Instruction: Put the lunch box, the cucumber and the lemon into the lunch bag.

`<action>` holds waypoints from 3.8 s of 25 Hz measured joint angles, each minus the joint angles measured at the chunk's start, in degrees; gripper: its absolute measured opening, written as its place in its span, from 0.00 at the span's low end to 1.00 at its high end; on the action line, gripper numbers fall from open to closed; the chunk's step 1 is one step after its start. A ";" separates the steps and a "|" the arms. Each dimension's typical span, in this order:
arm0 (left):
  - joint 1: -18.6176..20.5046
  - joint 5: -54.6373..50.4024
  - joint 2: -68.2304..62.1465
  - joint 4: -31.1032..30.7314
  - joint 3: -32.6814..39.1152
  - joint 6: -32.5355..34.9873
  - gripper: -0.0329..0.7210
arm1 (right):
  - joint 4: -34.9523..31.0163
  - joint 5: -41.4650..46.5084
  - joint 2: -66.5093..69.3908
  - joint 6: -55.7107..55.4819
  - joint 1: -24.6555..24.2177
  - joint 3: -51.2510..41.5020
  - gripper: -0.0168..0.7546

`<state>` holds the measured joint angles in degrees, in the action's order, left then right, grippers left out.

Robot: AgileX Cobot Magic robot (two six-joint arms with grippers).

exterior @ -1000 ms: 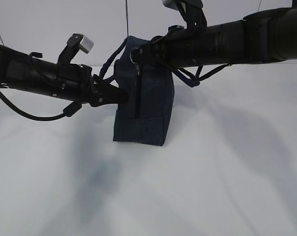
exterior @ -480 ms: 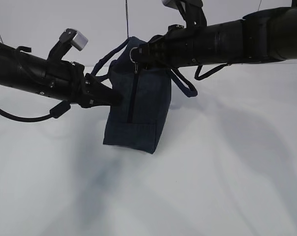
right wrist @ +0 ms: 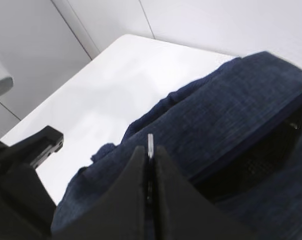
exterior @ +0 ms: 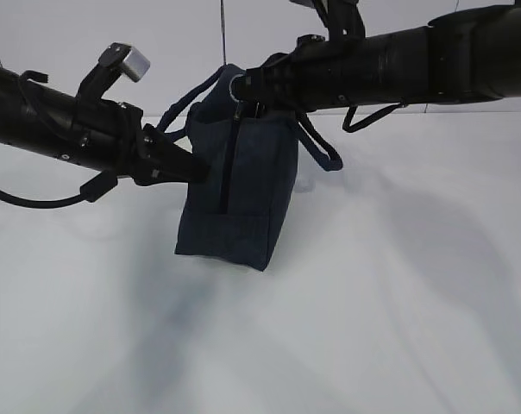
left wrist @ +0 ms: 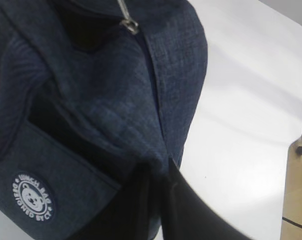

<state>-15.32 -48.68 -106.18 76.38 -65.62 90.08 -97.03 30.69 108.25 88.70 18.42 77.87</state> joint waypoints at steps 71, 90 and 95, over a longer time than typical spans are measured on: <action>-2.06 5.90 0.35 13.92 0.15 -16.83 0.04 | 4.31 -1.39 -0.36 -3.31 -1.66 0.90 0.02; -2.06 -1.79 0.35 7.82 0.15 -22.64 0.04 | 4.09 -5.33 -0.36 -0.38 -1.66 2.75 0.02; -2.06 -4.27 0.35 7.31 0.15 -23.88 0.04 | 4.09 -6.11 -0.36 1.22 -1.66 3.36 0.02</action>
<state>-17.38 -52.95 -105.83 83.69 -65.47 66.20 -92.93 24.58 107.89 89.92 16.76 81.23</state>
